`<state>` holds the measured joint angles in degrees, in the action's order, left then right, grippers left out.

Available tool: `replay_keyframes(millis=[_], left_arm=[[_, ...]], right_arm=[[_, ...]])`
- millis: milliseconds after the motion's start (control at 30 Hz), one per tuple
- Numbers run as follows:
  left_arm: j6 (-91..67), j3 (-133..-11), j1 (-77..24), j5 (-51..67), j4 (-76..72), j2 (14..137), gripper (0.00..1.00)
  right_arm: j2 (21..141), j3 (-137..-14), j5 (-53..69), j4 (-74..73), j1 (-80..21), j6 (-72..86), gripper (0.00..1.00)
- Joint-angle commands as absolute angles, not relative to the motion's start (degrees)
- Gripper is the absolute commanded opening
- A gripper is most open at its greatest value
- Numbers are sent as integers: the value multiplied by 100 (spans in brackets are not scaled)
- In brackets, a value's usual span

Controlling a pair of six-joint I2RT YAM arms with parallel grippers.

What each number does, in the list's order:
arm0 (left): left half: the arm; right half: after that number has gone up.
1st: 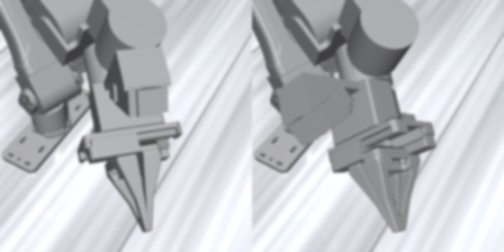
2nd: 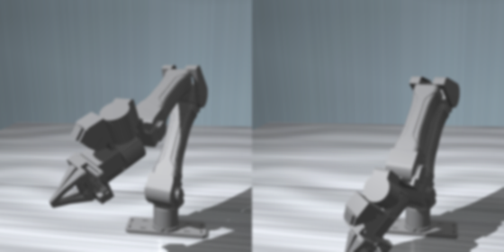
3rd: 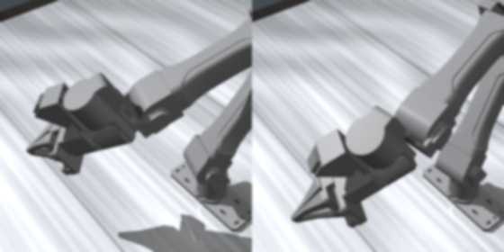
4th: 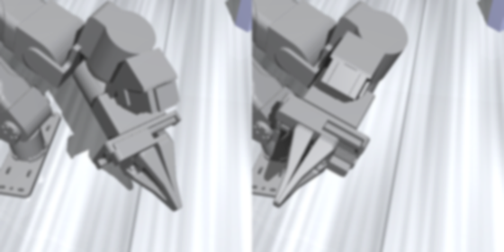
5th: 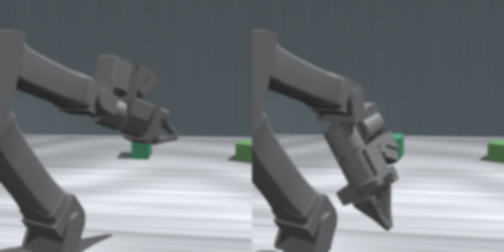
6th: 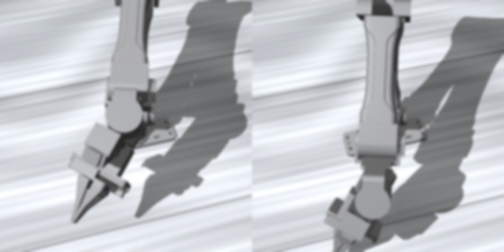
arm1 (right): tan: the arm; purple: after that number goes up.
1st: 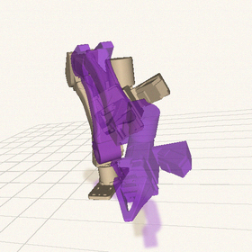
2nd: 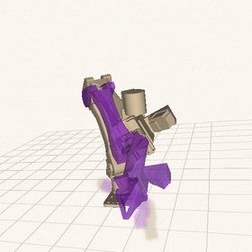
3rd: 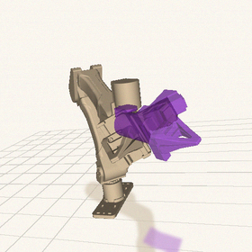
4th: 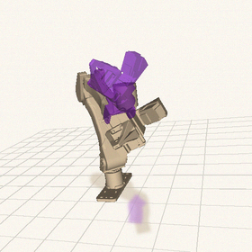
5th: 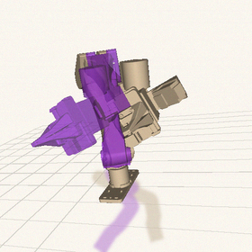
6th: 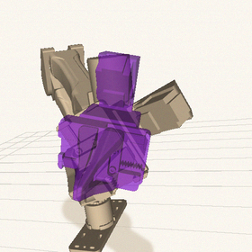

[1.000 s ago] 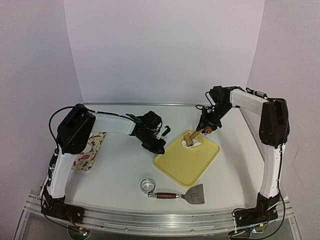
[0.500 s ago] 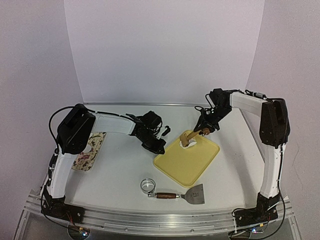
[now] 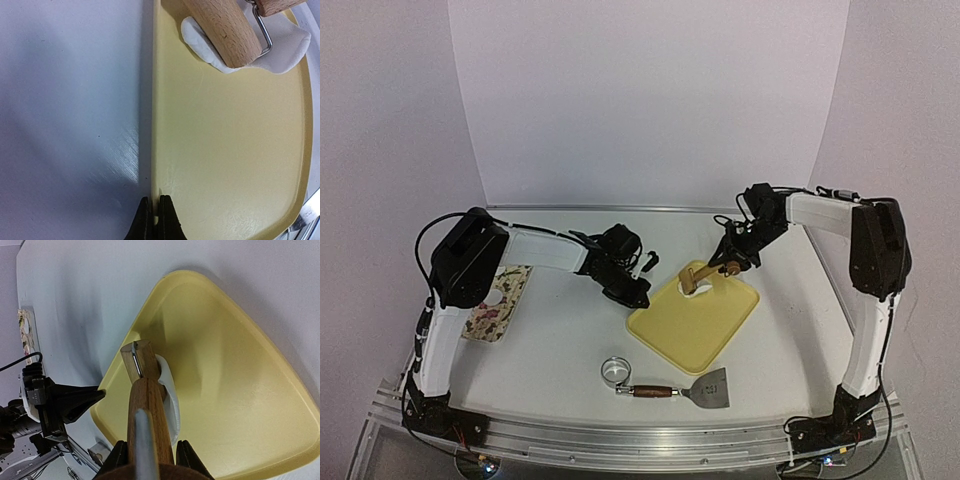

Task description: Roll out the dumpling wrappers from the dough

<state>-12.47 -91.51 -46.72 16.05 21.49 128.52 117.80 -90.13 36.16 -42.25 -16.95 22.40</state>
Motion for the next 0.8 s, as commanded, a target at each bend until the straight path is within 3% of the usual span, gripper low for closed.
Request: replay_keyframes(millis=[0, 767], left_arm=[[-1353, -8729, -4445, 878, 2696, 13140, 0], [-1465, -8642, -4363, 646, 2751, 13108, 0]], right_arm=[[12429, -8079, 1353, -5423, -1413, 2126, 0], [11995, -7429, 1022, -5434, -534, 1819, 0]])
